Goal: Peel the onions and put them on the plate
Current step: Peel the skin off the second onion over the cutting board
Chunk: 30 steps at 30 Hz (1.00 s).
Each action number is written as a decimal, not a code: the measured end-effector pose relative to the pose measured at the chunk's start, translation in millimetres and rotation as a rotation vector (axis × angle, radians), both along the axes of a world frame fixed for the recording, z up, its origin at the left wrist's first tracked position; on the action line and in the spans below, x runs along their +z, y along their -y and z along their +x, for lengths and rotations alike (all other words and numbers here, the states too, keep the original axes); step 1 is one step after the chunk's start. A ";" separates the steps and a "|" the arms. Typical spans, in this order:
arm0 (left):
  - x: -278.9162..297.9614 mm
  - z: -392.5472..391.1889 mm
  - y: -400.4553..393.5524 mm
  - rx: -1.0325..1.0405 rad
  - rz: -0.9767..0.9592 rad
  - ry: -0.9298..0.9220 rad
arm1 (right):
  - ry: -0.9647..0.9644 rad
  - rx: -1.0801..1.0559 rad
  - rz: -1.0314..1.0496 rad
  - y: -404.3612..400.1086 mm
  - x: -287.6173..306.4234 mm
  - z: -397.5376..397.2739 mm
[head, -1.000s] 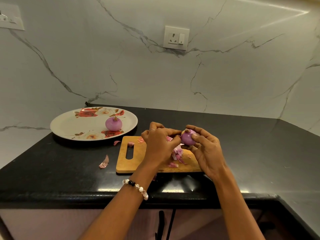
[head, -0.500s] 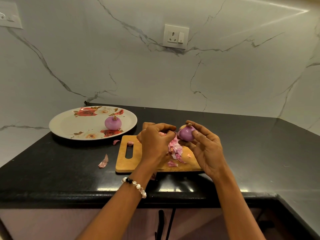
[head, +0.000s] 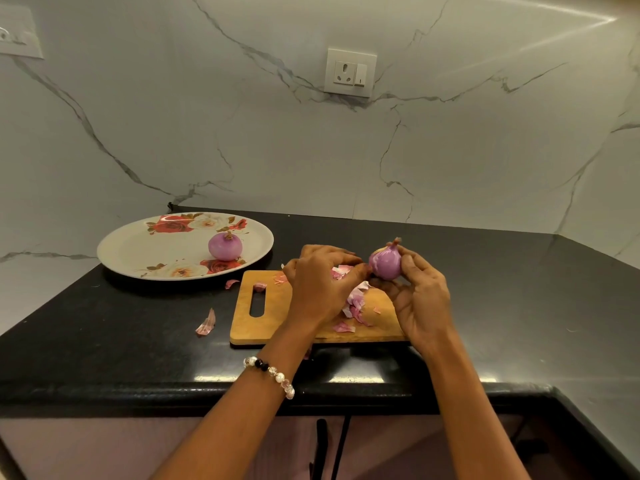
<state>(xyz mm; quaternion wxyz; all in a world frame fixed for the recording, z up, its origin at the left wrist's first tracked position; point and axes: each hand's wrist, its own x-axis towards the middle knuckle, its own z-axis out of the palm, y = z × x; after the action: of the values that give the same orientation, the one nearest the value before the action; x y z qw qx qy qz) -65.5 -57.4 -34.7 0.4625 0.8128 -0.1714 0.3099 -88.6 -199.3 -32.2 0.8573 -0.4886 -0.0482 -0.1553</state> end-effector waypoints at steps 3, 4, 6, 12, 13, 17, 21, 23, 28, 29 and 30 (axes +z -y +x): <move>-1.0 0.0 0.2 -0.033 0.010 -0.034 | 0.028 0.005 -0.111 -1.3 -2.1 0.8; -0.8 -0.3 -0.3 -0.032 0.002 -0.052 | 0.037 0.004 -0.148 -1.7 -3.4 1.0; 0.0 -0.8 -1.8 -0.024 -0.010 -0.081 | 0.046 -0.011 -0.208 -1.7 -5.7 1.8; 1.7 -4.5 -3.0 0.018 0.036 -0.109 | 0.127 -0.084 -0.403 -0.2 -9.2 2.5; 1.9 -5.0 -2.5 0.031 0.043 -0.111 | 0.145 -0.096 -0.447 0.3 -10.5 3.1; 4.8 -8.4 -2.4 0.054 0.030 -0.125 | 0.225 -0.142 -0.604 1.9 -15.7 5.8; 6.8 -9.4 -3.9 0.052 -0.003 -0.161 | 0.258 -0.100 -0.584 -0.9 -12.1 1.3; 5.7 -6.9 -4.8 0.044 -0.030 -0.187 | 0.281 -0.075 -0.568 -2.4 -9.4 -2.1; 6.6 -6.7 -5.6 0.053 -0.101 -0.205 | 0.246 -0.056 -0.503 -0.8 -9.7 -0.5; 7.0 -6.8 -5.5 0.057 -0.113 -0.214 | 0.241 -0.042 -0.476 -0.5 -9.6 -0.8; 6.8 -5.8 -5.6 0.056 -0.134 -0.230 | 0.238 -0.021 -0.440 -1.0 -8.8 -2.1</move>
<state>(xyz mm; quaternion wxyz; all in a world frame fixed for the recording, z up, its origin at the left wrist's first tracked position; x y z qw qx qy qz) -71.3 -51.8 -27.9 0.5236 0.8147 -0.0733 0.2382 -90.7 -198.3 -41.0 0.7169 -0.6421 -0.1765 -0.2063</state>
